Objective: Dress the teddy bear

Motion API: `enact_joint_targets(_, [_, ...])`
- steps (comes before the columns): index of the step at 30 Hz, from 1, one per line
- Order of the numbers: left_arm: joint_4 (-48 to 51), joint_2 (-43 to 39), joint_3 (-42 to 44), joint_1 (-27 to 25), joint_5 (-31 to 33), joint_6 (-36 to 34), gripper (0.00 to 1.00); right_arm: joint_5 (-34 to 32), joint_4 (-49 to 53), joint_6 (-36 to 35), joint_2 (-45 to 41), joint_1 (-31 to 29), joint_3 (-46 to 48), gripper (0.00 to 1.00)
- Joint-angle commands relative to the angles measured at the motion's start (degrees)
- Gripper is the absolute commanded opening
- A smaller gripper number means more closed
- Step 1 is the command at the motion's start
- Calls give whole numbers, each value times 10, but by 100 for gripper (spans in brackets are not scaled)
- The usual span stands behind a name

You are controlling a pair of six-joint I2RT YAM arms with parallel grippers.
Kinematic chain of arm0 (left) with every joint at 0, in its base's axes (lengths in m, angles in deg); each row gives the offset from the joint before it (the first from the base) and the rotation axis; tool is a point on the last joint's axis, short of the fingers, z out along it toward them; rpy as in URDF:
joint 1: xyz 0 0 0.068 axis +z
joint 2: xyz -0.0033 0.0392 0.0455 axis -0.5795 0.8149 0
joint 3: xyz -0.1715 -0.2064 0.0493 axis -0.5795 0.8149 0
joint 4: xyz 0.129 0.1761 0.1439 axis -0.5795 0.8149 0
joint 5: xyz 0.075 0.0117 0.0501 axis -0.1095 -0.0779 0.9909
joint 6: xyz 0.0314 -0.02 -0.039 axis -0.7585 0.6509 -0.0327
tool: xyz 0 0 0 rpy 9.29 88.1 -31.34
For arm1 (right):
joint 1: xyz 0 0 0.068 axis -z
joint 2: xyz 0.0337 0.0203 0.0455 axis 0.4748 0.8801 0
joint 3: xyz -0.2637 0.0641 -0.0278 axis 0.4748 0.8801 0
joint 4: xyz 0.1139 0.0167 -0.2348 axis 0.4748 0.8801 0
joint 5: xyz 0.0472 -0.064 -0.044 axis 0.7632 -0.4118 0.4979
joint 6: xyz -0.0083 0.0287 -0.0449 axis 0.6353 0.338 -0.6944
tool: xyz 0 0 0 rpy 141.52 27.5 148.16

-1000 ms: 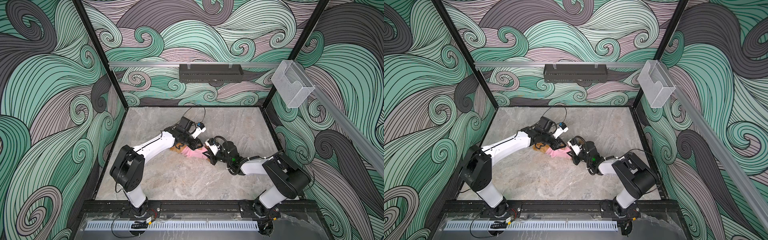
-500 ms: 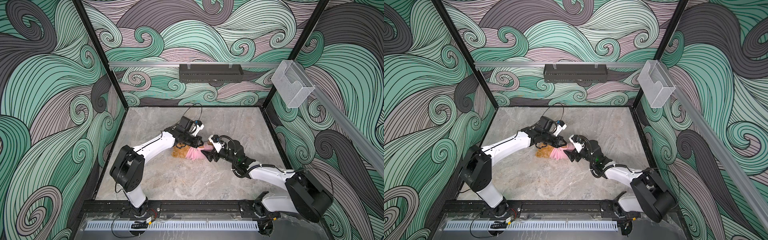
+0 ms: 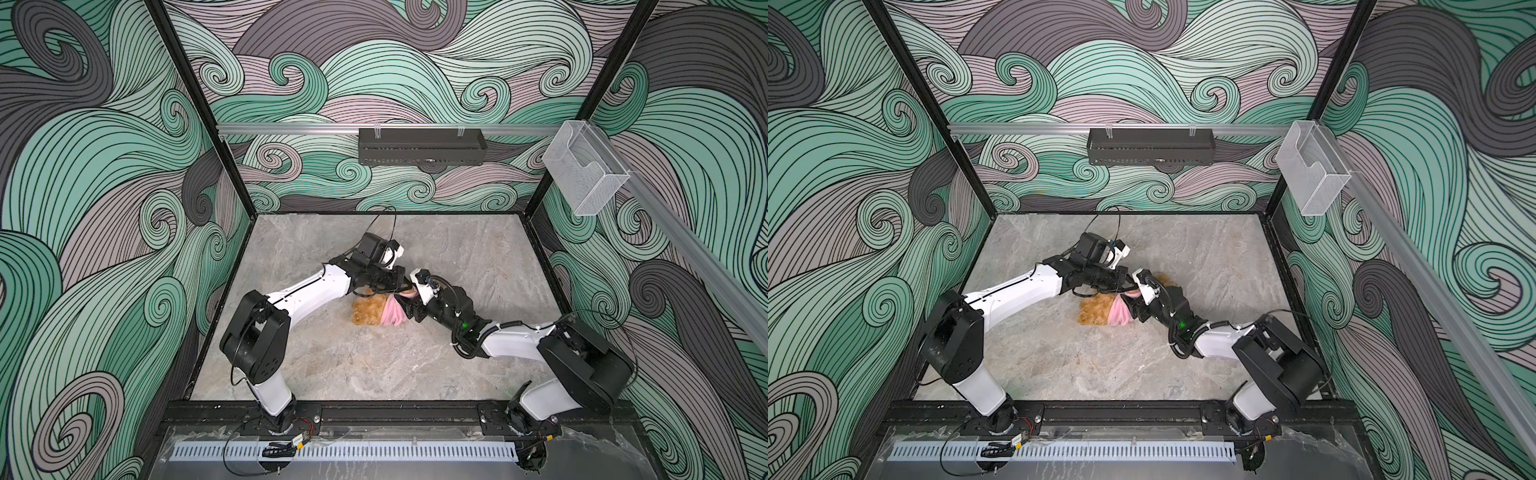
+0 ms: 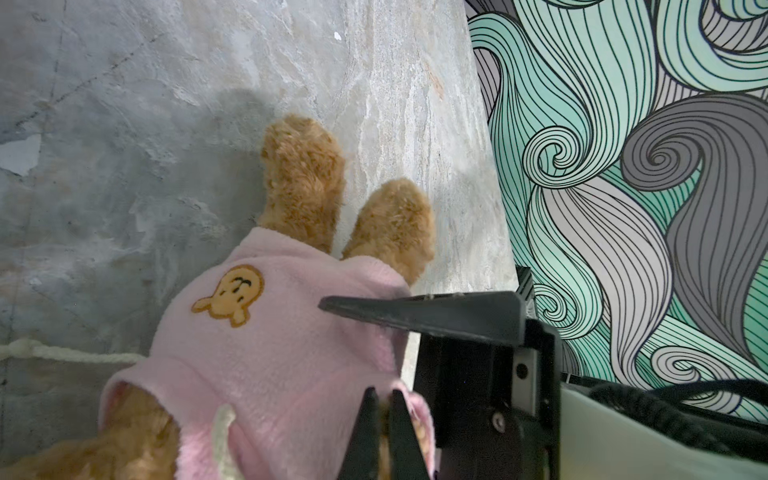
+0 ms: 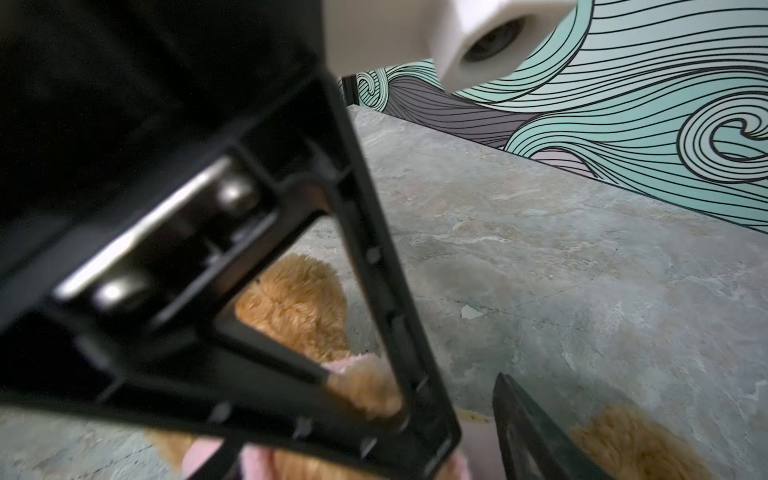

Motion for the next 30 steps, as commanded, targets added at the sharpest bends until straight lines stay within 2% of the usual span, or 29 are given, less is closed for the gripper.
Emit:
enact_joint_targets(1, [-19,-3,1,-5,-38,24,0,-41,-53,51,19,-3,-8,64])
enact_joint_targets(4, [-26,-11,-2,-4,-52,31,0,-70,-33,53,32,-3,15,55])
enact_joint_targets(7, [-35,-19,-15,2,-74,47,0,-88,-31,47,48,-4,47,54])
enact_joint_targets(12, [-68,-29,-32,13,-104,90,0,-108,-48,41,83,-10,86,58])
enact_joint_targets(17, [-74,-25,-33,15,-105,91,0,-109,-93,39,112,-13,102,64])
enact_joint_targets(20, [-69,-17,-21,14,-96,79,0,-92,-88,26,87,-13,96,69])
enact_joint_targets(24, [-60,-7,-7,15,-84,65,0,-47,-32,6,9,-12,78,74])
enact_joint_targets(30, [-60,3,0,15,-83,61,0,-36,-12,-18,-66,-10,75,75])
